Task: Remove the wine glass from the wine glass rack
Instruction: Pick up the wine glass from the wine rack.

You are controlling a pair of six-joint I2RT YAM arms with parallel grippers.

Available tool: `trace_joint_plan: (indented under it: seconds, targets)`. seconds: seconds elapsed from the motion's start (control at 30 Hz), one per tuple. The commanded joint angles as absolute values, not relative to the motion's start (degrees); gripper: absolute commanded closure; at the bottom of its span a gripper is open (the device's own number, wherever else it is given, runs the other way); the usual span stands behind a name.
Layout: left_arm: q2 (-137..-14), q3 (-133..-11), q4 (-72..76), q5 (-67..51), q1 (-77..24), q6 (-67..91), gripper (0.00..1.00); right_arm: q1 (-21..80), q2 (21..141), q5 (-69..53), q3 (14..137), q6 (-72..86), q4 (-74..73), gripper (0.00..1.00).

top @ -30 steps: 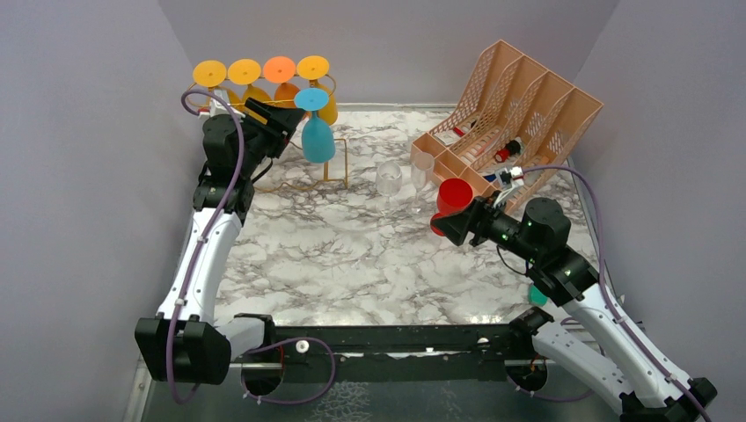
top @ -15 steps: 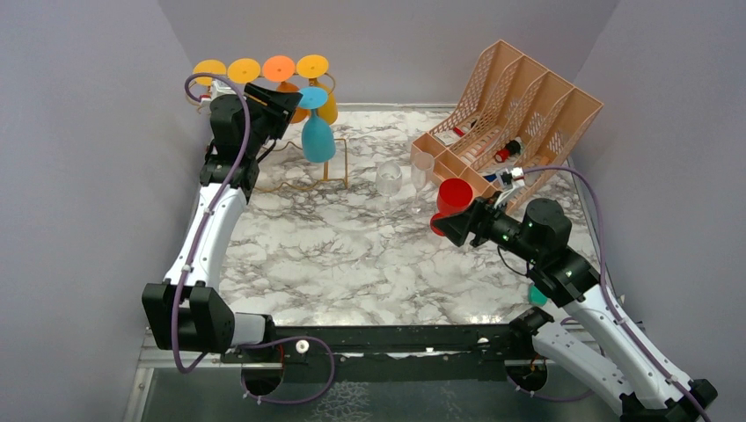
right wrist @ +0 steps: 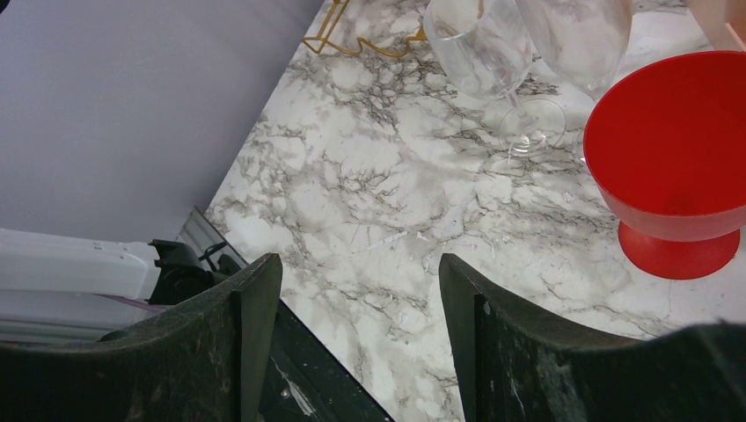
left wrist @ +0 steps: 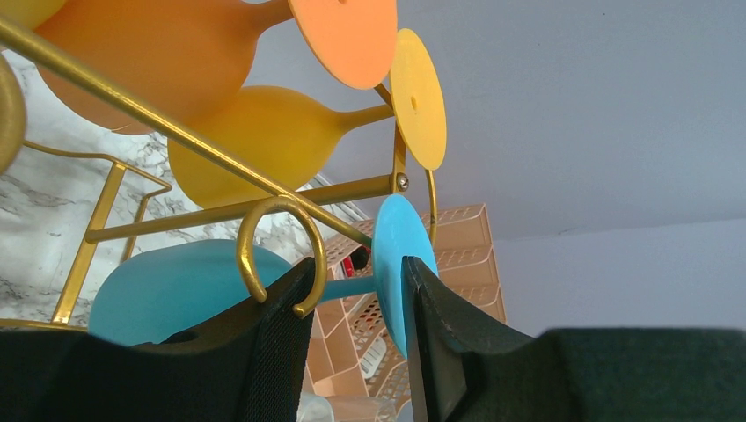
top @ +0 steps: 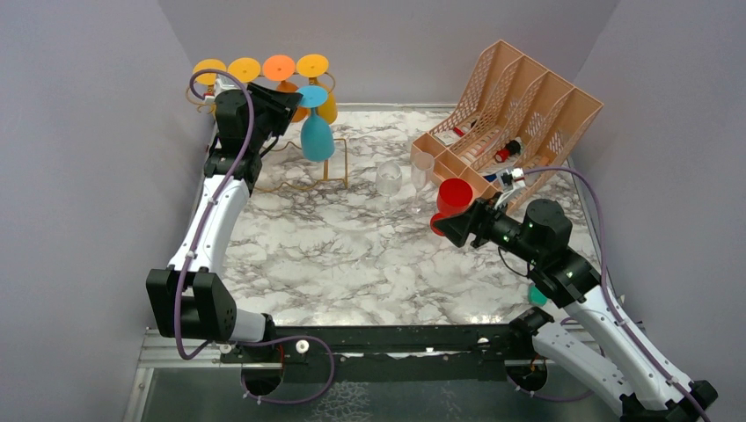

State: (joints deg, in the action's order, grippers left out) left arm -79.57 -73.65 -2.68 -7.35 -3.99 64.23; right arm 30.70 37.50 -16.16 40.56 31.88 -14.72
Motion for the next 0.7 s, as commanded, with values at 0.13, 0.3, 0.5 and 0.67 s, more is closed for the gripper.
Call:
trace_joint_plan:
  seconds: [0.13,0.3,0.5,0.67]
  targets:
    - [-75.7,-71.4,-0.8,-2.3,-6.0,68.3,0.56,30.9,37.9,-15.9,41.3,31.5,-14.4,0.31]
    - [-74.1,-69.8,-0.7,2.5,-8.7,70.7,0.52,30.9,37.9,-15.9,41.1,31.4,-14.4,0.31]
    - [-72.4,-68.2,-1.1,9.6,-12.0,73.2,0.49,30.9,37.8,-15.8,40.8,31.3,-14.3,0.31]
    - [-73.1,-69.5,-2.0,13.0,-13.1,74.4,0.49,30.9,37.7,-15.8,40.7,31.2,-14.3,0.31]
